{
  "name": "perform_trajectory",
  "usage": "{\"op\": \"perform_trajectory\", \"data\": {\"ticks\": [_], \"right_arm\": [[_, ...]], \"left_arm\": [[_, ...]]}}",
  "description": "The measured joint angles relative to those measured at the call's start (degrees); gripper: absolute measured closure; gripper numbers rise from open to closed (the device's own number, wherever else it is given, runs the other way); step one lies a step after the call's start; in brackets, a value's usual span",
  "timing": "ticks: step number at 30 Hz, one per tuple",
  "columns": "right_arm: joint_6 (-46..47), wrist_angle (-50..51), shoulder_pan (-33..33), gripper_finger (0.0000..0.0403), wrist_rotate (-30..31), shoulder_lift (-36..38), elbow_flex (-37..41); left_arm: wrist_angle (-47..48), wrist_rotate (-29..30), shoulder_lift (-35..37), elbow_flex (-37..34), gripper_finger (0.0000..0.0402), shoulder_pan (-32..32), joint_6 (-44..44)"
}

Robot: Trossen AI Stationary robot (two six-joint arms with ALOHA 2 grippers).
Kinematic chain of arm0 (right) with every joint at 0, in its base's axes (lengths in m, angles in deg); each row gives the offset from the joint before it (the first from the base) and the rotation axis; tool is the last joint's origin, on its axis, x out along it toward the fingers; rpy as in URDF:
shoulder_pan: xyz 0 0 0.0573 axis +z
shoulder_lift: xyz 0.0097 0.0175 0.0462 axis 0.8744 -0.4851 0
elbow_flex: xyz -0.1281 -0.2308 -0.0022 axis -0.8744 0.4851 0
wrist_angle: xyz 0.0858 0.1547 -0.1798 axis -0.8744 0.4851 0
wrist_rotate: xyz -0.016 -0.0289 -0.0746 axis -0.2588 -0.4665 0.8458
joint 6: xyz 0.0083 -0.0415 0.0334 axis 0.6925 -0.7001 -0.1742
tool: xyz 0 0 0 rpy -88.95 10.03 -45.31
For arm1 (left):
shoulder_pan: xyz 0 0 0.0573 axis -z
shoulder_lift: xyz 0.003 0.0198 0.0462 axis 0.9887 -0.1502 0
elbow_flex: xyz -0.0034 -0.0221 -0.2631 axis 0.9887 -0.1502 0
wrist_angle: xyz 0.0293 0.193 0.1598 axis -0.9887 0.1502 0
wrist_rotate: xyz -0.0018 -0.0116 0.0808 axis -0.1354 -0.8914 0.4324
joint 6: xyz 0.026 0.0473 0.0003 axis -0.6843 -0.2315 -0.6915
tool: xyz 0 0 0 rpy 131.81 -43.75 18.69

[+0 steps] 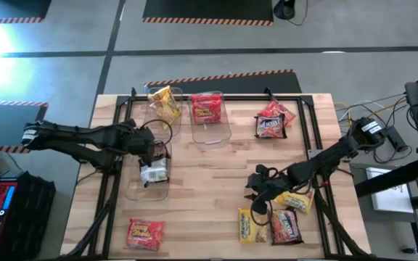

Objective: Sort Maruchan noodles
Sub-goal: Put the yellow noodle pack into the top left transparent bin

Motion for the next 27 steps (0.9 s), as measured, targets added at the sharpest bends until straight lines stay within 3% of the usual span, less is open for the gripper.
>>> {"op": "perform_trajectory", "data": {"ticks": [7, 10, 13, 19, 24, 27], "right_arm": [[-0.08, 0.02, 0.00, 0.0211, 0.00, -0.02, 0.00], [0.50, -0.01, 0.01, 0.0211, -0.02, 0.00, 0.00], [3.40, -0.01, 0.02, 0.0211, -0.04, -0.01, 0.00], [9.15, -0.20, 0.15, 0.0211, -0.29, 0.01, -0.03], [12.55, 0.37, 0.78, 0.0211, -3.30, 0.46, -0.87], [15.06, 1.15, 2.17, 0.0211, -3.69, 0.48, -2.25]], "left_arm": [[-0.25, 2.92, -0.24, 1.91, 0.0203, 0.04, 3.08], [-6.07, 3.50, -0.02, 3.56, 0.0198, 0.13, 7.32], [-21.03, 3.13, 0.10, 3.03, 0.0200, 2.21, 8.37], [-57.57, 2.89, -3.90, -2.94, 0.0207, 9.84, -1.18], [-88.15, 3.24, -12.71, -8.90, 0.0208, 16.39, -10.52], [-99.75, 3.91, -19.57, -9.79, 0.0208, 18.15, -12.61]]}}
